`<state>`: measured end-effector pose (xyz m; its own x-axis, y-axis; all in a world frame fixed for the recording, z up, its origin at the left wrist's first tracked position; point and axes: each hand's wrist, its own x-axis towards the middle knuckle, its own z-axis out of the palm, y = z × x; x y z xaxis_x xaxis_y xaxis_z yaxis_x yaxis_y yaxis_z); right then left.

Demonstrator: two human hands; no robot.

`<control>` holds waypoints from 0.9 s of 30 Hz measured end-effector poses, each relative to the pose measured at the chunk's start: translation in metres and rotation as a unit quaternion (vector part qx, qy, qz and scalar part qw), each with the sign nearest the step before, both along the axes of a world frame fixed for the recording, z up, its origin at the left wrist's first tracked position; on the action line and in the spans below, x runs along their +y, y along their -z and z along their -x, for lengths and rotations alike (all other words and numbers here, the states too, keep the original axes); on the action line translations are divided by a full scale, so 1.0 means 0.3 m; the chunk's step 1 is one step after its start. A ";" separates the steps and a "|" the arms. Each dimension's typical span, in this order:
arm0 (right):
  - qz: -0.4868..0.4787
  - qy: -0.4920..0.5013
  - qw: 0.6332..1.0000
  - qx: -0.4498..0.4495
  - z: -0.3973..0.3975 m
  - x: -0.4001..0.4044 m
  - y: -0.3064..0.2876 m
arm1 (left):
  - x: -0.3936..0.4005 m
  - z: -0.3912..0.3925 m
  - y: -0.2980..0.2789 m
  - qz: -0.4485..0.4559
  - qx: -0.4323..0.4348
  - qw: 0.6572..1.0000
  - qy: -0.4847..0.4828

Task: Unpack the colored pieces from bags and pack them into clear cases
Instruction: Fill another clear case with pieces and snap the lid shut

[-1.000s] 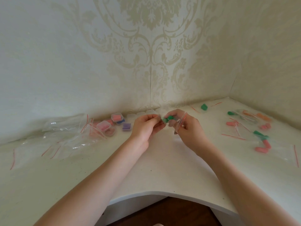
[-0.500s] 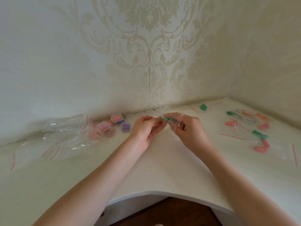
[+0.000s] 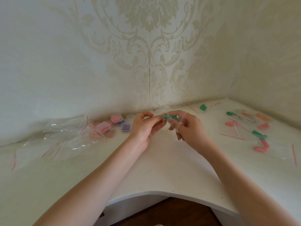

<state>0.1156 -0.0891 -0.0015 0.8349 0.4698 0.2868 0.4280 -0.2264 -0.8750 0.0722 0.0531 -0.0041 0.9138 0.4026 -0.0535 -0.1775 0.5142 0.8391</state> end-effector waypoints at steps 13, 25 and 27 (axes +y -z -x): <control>0.009 -0.049 0.998 0.046 0.014 0.011 -0.005 | -0.008 0.009 0.001 -0.089 0.002 0.996 -0.012; -0.027 -0.007 0.998 0.055 0.012 0.001 -0.015 | -0.019 0.018 0.021 -0.401 -0.002 0.904 -0.145; -0.024 -0.012 0.998 0.065 0.012 -0.002 -0.024 | -0.008 0.017 0.015 -0.390 -0.004 0.901 -0.188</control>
